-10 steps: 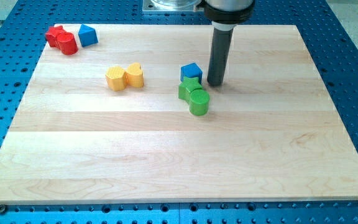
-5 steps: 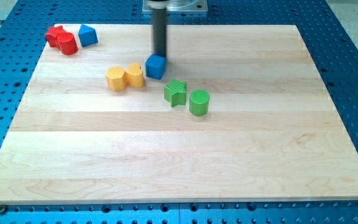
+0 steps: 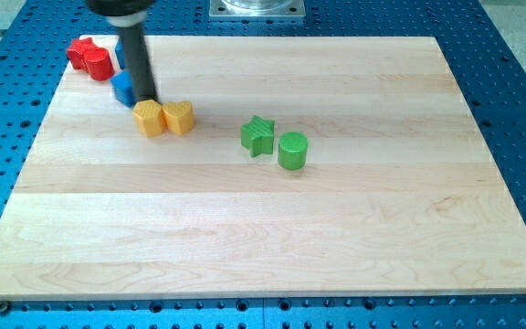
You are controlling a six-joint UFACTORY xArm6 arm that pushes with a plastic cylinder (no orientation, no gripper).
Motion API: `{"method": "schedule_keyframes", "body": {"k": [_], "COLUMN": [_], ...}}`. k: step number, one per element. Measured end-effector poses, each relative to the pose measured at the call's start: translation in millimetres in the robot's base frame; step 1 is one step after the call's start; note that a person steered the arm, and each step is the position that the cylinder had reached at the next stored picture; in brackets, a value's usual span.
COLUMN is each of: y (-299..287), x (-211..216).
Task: Place the cube below the red circle
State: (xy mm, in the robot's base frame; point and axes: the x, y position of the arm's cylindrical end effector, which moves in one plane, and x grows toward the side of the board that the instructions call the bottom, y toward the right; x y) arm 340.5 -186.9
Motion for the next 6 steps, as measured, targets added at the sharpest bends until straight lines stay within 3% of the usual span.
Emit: {"method": "schedule_keyframes", "body": {"k": [3, 5, 6], "y": [-46, -46, -16], "x": [-7, -15, 30]}}
